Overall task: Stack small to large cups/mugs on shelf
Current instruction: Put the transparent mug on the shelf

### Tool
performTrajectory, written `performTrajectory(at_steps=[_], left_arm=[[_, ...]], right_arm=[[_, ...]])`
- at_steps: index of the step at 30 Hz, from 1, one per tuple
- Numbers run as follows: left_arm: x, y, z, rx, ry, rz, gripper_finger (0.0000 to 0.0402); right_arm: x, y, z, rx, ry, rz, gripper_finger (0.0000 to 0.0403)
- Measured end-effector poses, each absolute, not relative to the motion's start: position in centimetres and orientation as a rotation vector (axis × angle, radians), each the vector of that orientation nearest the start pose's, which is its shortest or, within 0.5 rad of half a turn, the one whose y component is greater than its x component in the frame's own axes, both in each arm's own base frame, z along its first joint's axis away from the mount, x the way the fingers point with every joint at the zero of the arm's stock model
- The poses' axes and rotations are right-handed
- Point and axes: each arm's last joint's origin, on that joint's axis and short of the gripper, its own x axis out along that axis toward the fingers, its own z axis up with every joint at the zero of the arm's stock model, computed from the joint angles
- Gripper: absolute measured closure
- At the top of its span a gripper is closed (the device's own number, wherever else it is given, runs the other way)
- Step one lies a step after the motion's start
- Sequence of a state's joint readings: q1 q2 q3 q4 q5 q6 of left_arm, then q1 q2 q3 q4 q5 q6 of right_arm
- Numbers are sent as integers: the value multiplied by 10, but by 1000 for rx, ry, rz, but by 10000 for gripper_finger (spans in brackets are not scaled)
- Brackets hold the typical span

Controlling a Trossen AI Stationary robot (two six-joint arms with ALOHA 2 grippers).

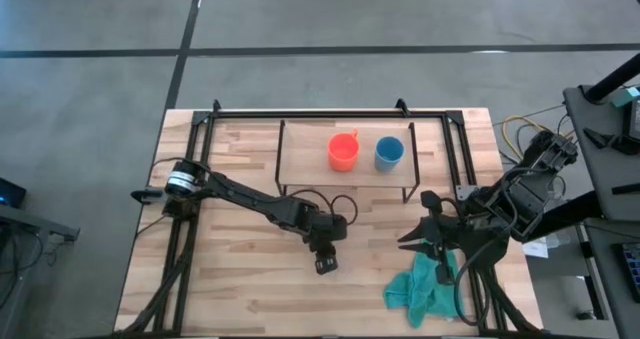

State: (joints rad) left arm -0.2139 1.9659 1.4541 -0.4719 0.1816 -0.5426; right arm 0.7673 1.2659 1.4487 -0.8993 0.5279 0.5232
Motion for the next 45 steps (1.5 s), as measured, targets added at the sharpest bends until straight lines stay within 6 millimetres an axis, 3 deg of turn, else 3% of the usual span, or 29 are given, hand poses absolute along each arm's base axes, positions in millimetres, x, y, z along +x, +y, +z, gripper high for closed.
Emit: performTrajectory(at_steps=[3, 7, 9, 14, 21, 26, 29, 36, 40, 45], left_arm=[[407, -93, 199, -476, 1061, -84, 323], [407, -94, 202, -476, 1059, -85, 368], [407, -94, 207, -477, 1049, -89, 392], [407, -94, 233, -491, 1045, -119, 400], [385, -82, 321, -365, 1028, -46, 401], [359, -55, 385, -256, 912, 98, 401], [343, -30, 407, -264, 867, 178, 401], [315, 37, 411, -346, 953, 388, 401], [314, 67, 402, -352, 1007, 461, 401], [321, 91, 390, -364, 1043, 509, 401]], right_arm=[[183, 157, 398, 74, 608, 73, 351], [183, 157, 397, 71, 610, 72, 351], [183, 157, 397, 70, 612, 72, 351], [184, 157, 395, 67, 615, 71, 351], [184, 157, 392, 57, 623, 69, 351], [185, 156, 389, 43, 616, 41, 351], [185, 156, 388, 40, 616, 34, 351], [187, 157, 385, 46, 600, 22, 351], [187, 158, 385, 53, 593, 24, 351], [188, 158, 385, 56, 589, 25, 351]])
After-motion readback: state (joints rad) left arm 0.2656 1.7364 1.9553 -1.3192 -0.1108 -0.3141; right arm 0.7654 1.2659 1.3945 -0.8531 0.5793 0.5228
